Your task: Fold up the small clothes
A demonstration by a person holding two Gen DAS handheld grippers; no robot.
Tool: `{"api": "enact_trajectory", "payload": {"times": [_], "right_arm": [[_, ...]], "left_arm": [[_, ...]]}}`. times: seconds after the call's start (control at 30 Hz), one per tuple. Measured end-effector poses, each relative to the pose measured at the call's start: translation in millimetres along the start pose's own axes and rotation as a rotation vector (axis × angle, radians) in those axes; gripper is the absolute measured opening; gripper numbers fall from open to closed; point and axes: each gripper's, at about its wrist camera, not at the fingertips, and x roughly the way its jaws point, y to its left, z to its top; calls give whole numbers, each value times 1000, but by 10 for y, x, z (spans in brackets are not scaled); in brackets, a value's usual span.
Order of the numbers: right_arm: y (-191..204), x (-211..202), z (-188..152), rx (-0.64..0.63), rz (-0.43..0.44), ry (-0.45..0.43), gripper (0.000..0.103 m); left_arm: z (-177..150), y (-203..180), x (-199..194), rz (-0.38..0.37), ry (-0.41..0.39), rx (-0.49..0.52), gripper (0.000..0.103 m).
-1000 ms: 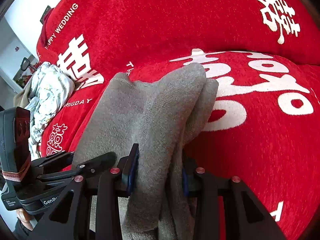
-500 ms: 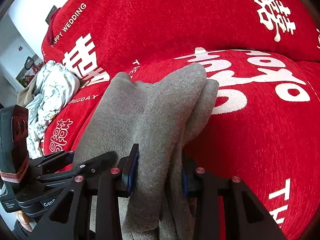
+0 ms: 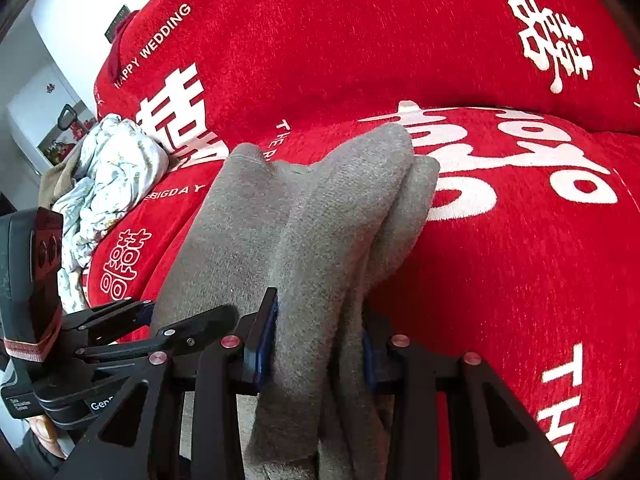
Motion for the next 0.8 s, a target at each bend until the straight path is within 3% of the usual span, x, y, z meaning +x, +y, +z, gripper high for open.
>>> {"api": "enact_trajectory", "payload": {"times": [0.6,0.7,0.77,0.8], "right_arm": [[-406,135,-178,84,53,15,39],[-464,176,-181,96,68,20,43],[-531,202,-187,120,75,27,53],[-569,208,-189,134,67,32,63]], "left_arm": [[-119,44,35,-18,-25,21,47],[-136,57,63,-12,-32,26,53],[-149,108,84,-1,-38,5,68],[-156,130,82,7,-40,-6,73]]}}
